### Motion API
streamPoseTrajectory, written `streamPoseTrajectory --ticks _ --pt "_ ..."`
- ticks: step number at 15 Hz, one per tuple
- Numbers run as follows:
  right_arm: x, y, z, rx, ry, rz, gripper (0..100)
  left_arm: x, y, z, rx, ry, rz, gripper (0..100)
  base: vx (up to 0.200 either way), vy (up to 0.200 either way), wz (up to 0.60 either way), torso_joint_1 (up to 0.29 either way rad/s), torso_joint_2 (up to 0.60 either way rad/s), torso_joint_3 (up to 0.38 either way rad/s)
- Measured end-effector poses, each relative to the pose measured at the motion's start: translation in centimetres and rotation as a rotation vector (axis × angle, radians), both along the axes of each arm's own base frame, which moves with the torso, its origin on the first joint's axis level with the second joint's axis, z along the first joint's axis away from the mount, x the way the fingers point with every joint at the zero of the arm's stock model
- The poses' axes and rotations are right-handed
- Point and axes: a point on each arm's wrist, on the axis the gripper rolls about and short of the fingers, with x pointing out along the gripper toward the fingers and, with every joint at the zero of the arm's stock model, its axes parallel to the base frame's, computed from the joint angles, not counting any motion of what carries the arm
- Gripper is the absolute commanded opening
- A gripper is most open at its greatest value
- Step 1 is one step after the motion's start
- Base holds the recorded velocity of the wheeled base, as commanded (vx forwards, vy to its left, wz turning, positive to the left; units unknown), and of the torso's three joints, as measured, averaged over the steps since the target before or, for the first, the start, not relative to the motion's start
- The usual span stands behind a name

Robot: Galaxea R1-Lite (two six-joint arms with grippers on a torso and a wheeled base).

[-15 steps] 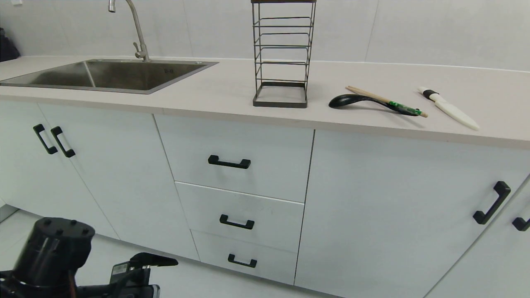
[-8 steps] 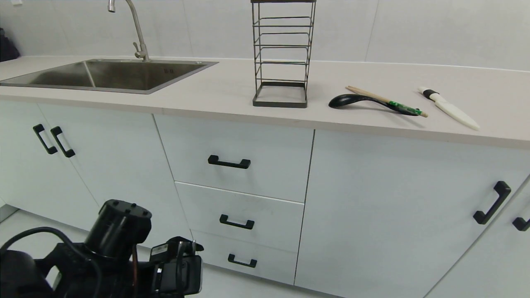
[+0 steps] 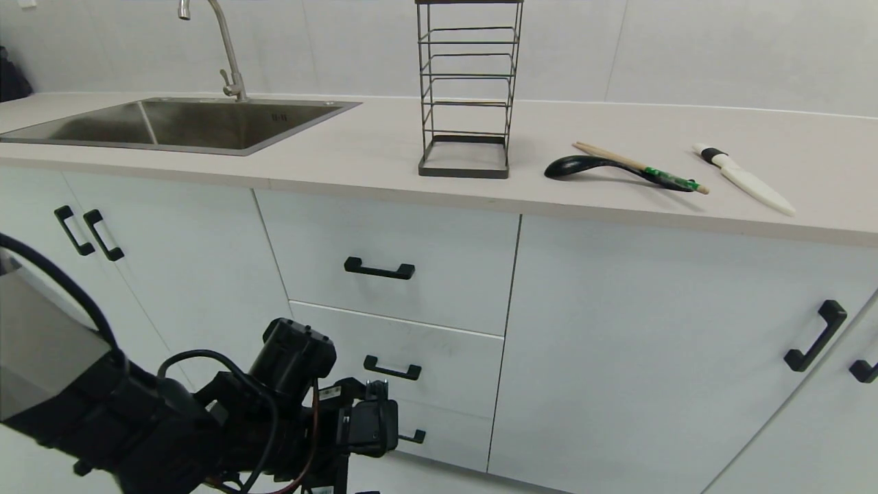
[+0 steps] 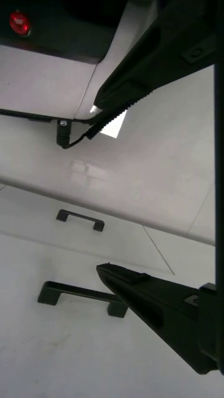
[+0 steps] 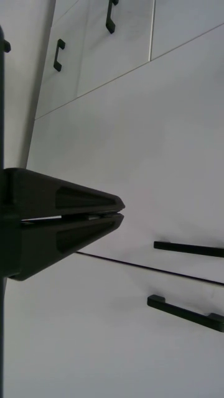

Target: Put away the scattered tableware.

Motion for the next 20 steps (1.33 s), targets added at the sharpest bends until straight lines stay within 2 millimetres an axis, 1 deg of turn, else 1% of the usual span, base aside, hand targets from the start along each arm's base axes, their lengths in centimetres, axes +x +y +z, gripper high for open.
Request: streamPoseTrajectory --ticks 5,9,11,14,20 --pt "0.0 0.0 0.0 0.001 0.0 0.0 0 1.7 -0.7 -1.6 0.019 -0.011 0.018 100 0.0 0.0 0.0 0.0 0.0 0.0" --pt "0.0 0.0 0.0 0.001 0.0 0.0 0 4.2 -1.9 -2.6 0.031 -0.057 -0.014 100 0.0 0.0 0.0 0.0 0.0 0.0" --pt "0.0 0.0 0.0 0.001 0.0 0.0 0 4.9 -2.1 -3.2 0.034 -0.061 -0.015 100 0.0 0.0 0.0 0.0 0.0 0.0" --pt "0.0 0.0 0.0 0.0 0.0 0.0 0 5.8 -2.0 -4.1 0.042 -0.048 -0.003 100 0.0 0.0 0.0 0.0 0.0 0.0" --pt "0.0 0.0 0.0 0.0 0.0 0.0 0 7.8 -2.0 -5.2 0.04 -0.056 0.026 100 0.0 0.0 0.0 0.0 0.0 0.0"
